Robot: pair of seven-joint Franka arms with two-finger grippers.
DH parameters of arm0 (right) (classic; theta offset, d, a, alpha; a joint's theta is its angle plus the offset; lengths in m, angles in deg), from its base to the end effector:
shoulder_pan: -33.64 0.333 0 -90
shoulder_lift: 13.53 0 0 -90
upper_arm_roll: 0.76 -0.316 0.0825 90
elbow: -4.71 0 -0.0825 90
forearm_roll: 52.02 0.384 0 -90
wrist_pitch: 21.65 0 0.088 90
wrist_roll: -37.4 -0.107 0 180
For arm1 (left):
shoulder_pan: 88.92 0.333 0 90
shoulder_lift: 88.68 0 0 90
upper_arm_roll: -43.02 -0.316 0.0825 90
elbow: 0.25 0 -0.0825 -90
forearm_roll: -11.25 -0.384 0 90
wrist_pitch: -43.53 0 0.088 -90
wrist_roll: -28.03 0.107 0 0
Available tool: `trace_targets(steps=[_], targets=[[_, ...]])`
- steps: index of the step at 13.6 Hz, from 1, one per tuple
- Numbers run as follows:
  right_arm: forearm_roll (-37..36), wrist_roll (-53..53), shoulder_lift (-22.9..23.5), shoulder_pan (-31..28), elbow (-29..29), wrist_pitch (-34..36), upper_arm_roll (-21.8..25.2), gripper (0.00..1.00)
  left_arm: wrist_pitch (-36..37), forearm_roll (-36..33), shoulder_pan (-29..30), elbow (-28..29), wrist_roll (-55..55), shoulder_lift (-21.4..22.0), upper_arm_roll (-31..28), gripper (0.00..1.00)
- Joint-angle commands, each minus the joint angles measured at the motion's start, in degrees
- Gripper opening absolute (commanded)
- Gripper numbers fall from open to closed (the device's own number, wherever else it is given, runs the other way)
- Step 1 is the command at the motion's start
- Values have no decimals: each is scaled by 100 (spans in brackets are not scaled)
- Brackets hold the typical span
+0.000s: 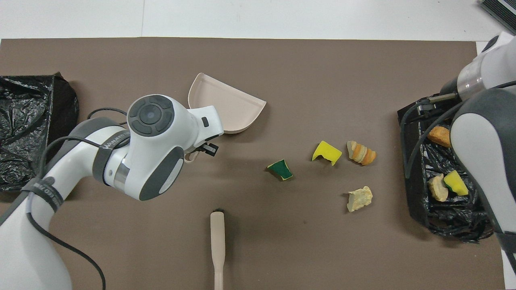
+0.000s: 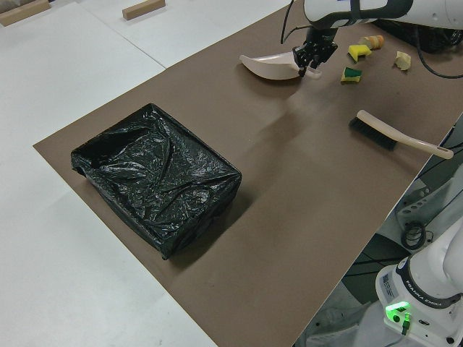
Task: Sweep and dump trash in bin
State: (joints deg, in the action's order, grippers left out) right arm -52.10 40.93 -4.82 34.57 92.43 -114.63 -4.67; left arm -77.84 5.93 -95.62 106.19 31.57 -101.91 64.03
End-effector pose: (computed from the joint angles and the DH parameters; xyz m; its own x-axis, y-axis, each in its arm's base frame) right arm 0.5997 0.0478 0.5599 0.9876 0.1453 -0.0592 0.1448 -0.9894 -0.0126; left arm 0.5538 -0.2729 0.4077 0.8349 -0.5485 0.0463 -0.5490 -0.8358 -0.0021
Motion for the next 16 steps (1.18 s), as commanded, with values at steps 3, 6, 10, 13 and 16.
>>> trace_targets(steps=[3,6,10,13,16], targets=[[368,-140,-632,792,1473,-420,-22,100,308,-83,327,-97,2602,252,-438,0],[377,-1115,-809,1557,2248,-1194,-22,100,194,-83,344,-150,4474,208,-843,0],[772,-2422,-827,2506,2583,-1494,-22,100,193,-66,511,-458,6296,49,-1196,0],[807,-3881,-748,3463,2829,-2003,-22,100,272,-83,556,-388,6843,84,-1205,0],[807,-5016,-512,4307,2865,-2258,-22,100,421,-83,634,-361,7371,85,-1231,0]])
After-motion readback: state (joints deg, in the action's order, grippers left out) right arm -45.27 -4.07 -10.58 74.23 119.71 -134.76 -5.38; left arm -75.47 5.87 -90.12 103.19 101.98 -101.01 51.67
